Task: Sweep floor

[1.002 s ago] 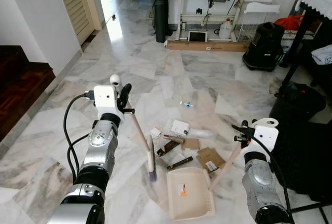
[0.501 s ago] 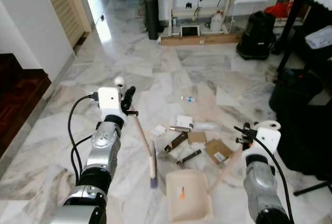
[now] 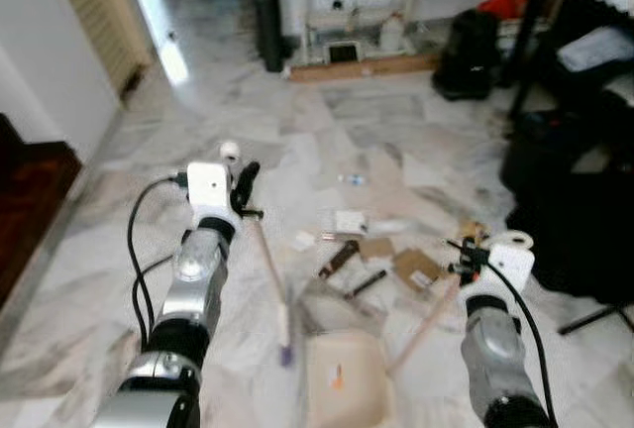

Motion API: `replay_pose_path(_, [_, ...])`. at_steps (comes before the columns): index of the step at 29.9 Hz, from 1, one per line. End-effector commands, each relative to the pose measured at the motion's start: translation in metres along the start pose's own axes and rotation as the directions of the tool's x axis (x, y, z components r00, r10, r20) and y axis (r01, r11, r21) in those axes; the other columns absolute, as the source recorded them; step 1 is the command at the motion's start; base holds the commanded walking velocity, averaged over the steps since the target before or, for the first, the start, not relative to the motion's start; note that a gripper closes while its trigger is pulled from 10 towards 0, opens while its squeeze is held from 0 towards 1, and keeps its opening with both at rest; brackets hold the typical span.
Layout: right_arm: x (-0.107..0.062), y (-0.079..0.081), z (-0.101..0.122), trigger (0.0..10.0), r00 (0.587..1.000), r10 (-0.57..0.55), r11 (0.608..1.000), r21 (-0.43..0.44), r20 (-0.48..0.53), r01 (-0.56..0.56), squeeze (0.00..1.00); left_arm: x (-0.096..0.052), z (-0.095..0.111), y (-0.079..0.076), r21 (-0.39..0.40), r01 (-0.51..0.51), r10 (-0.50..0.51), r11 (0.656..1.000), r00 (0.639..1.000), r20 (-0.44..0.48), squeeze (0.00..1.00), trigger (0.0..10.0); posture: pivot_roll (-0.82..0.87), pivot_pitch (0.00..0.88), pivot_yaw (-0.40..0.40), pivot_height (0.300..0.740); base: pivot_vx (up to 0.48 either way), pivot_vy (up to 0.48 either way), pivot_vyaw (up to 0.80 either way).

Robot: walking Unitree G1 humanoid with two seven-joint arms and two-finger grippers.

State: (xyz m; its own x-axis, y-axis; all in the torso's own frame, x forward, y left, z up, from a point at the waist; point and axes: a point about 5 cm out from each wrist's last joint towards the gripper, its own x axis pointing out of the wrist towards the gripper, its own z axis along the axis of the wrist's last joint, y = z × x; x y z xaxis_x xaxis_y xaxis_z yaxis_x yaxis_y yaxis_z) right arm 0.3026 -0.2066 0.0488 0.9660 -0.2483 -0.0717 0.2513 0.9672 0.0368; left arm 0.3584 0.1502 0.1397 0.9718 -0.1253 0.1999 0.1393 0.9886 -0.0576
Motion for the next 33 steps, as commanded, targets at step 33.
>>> replay_pose_path(33, [0.0035,0.0033,0.0102,10.0,0.999,0.008,1.000,0.017,0.049,-0.009,0.00,0.0043,0.0084,-0.0032,0.025,0.012,-0.013,1.000,1.000,0.022,0.00,10.0,-0.14,0.000,0.061,0.740,0.000,0.000,-0.59])
